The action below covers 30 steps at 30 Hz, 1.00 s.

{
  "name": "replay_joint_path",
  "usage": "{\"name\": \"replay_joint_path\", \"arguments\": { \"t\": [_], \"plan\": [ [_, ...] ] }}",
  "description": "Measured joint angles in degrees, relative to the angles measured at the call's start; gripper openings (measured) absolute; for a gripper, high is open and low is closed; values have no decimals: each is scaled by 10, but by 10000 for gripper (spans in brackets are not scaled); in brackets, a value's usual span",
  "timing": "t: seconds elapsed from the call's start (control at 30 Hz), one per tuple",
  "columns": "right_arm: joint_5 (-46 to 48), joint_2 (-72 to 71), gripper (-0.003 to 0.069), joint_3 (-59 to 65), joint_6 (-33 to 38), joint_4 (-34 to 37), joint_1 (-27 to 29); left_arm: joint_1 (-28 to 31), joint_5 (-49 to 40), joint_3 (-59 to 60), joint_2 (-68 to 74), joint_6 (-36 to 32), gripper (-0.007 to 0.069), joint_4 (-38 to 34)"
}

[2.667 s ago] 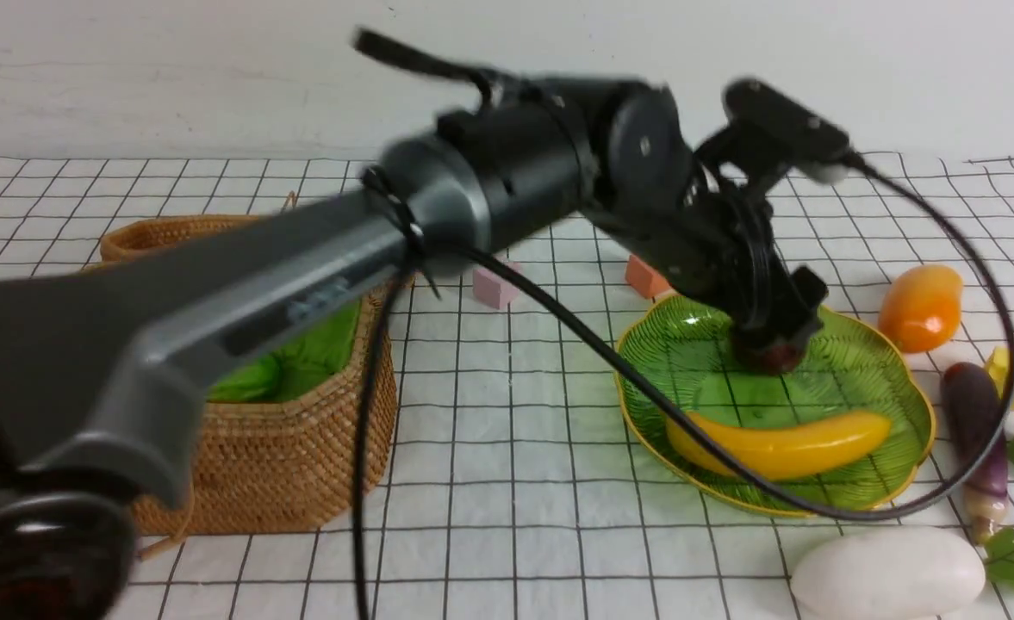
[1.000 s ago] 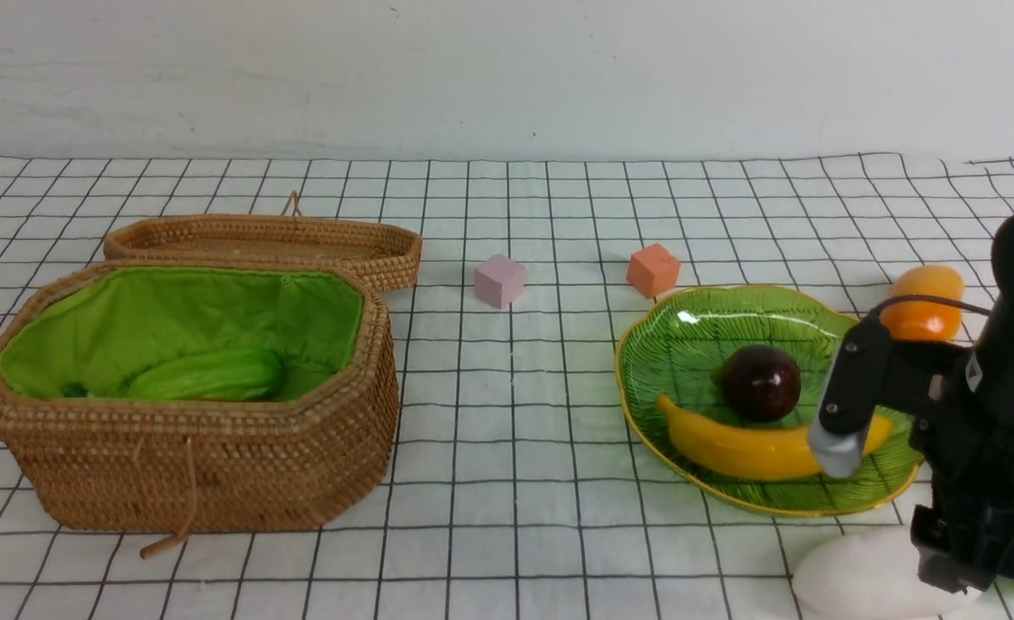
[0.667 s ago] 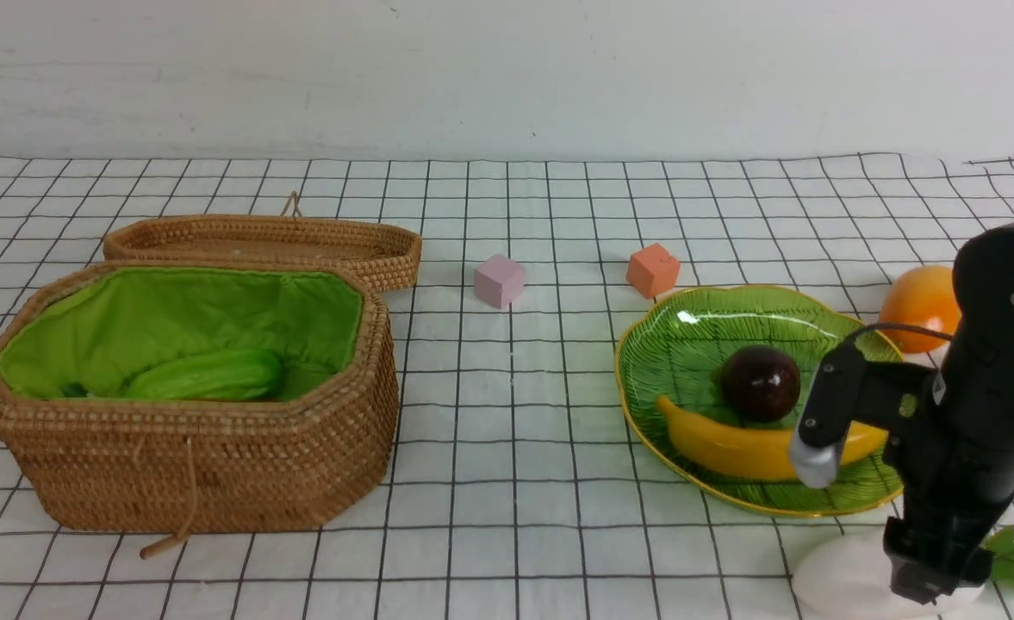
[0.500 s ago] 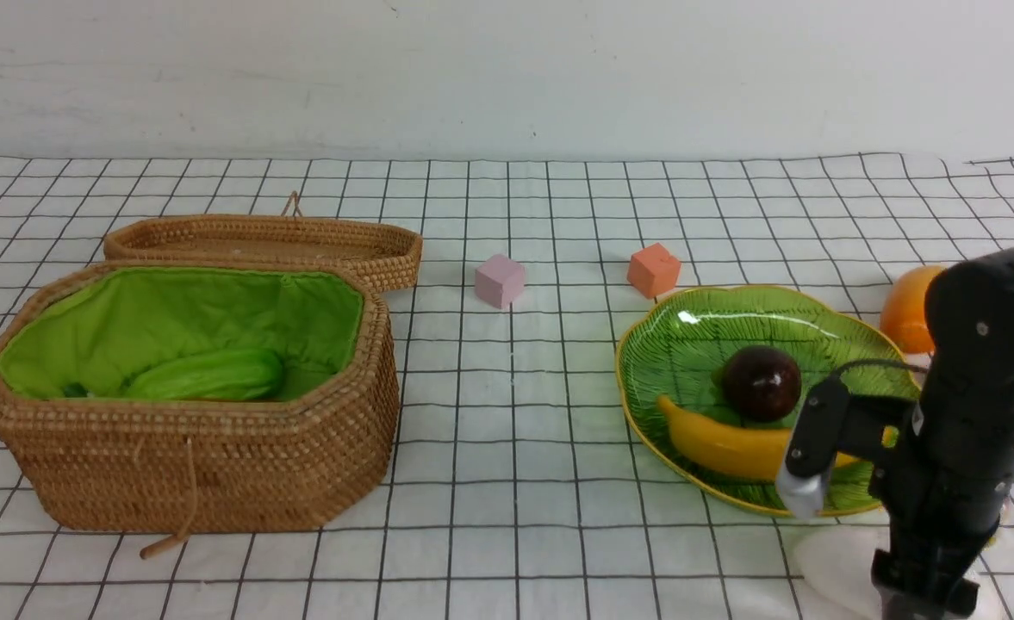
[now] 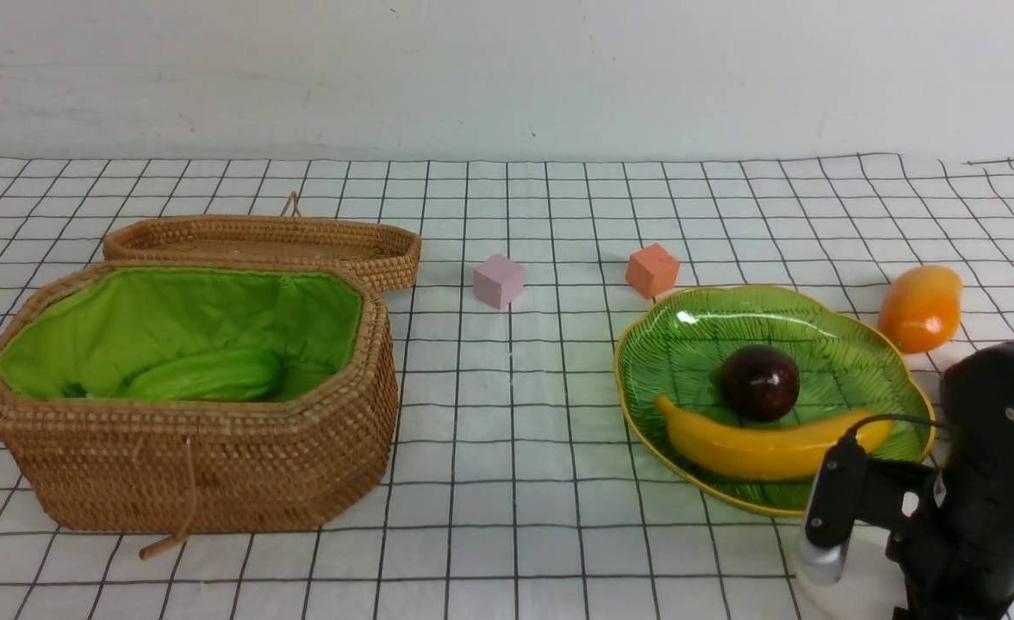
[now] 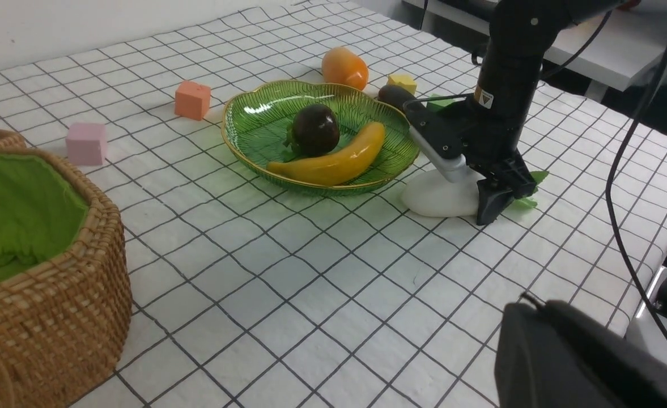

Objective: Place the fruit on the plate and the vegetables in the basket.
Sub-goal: Take a daikon with your right arm and place it on the basket on the left.

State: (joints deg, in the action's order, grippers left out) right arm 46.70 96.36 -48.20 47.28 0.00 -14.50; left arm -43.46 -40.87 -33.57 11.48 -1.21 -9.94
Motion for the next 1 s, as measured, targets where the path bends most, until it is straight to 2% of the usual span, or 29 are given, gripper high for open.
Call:
{"name": "replay_joint_path", "arguments": {
  "t": [0.13,0.27,0.33,0.37,0.43,0.47,0.5,0.53,0.57,0.6,0.63,0.73,0.83,1.0],
  "plan": [
    [24,-19,524,5,-16,74,-1,0,-6,0,0,2,-13,21],
    [121,-55,524,-27,-79,141,-24,0,-12,0,0,40,-13,86],
    [176,-93,524,-84,-119,193,-70,0,-13,0,0,95,-13,144],
    [176,-96,524,-89,-119,197,-75,0,-13,0,0,100,-13,155],
    [157,-121,524,-167,-141,234,-152,0,-14,0,0,187,-13,236],
    [154,-122,524,-180,-143,238,-158,0,-14,0,0,187,-13,243],
    [119,-119,524,-238,-151,245,-203,0,-16,0,0,255,-13,301],
    [110,-117,524,-245,-153,245,-209,0,-16,0,0,263,-13,301],
    [84,-104,524,-300,-154,249,-242,0,-20,0,0,315,-13,349],
    [73,-94,524,-317,-154,250,-255,0,-20,0,0,328,-13,360],
    [53,-64,524,-386,-153,253,-279,0,-23,0,0,379,-13,397],
    [30,22,524,-506,-137,253,-311,0,-25,-1,0,437,-11,432],
    [8,141,524,-656,-110,253,-332,0,-25,-1,0,462,-9,438],
    [-2,299,524,-820,-102,227,-336,0,-25,-1,0,466,-6,430]
  ]
}}
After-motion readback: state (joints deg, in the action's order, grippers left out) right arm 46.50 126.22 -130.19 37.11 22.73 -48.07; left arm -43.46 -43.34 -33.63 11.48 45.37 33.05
